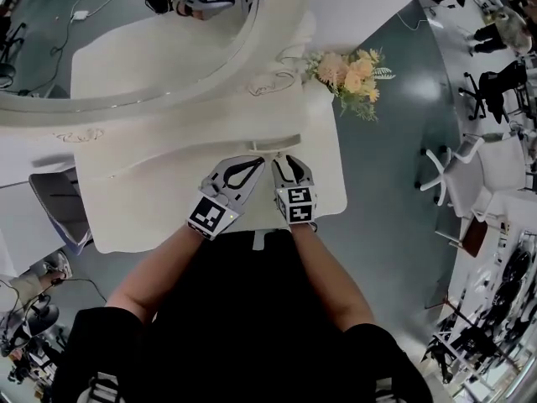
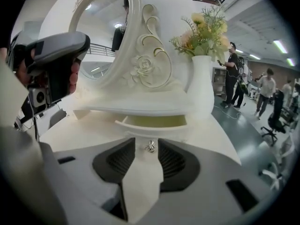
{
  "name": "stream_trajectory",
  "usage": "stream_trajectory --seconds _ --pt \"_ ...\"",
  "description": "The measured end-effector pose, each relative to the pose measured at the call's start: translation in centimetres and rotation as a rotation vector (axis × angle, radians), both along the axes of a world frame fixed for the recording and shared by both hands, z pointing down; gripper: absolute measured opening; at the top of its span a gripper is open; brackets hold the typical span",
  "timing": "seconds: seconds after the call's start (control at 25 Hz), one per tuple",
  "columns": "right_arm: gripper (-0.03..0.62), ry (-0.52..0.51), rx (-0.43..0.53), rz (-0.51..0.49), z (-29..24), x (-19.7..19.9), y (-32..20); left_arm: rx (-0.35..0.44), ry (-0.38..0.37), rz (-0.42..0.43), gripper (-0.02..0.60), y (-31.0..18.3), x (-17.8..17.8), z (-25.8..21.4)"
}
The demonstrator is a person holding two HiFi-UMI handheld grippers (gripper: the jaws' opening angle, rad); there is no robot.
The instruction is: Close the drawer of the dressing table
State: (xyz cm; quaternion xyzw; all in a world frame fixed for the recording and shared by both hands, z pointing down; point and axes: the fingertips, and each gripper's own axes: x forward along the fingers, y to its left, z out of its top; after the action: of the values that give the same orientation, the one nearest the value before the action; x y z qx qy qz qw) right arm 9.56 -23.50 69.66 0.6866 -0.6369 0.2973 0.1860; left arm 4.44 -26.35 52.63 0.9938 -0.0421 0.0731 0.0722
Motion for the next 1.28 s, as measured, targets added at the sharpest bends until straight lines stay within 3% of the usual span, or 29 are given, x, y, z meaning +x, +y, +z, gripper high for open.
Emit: stream_trajectory --seconds 0.52,0.68,1.28 --pt "0.135 0.023 -0.031 0.073 3.4 0.8 -0.9 -0.018 -0.029 0.024 -0.006 -0.7 0.3 2.3" --pt "0.104 0.019 -0.023 0.086 3.4 0.8 -0.9 -0.010 -0.042 0.038 -0.006 -0.6 0.4 2.7" --pt "0.100 -0.002 -0.014 0.102 3.1 1.2 -2.1 -0.017 -0.047 0.041 -0.006 -0.9 0.2 2.9"
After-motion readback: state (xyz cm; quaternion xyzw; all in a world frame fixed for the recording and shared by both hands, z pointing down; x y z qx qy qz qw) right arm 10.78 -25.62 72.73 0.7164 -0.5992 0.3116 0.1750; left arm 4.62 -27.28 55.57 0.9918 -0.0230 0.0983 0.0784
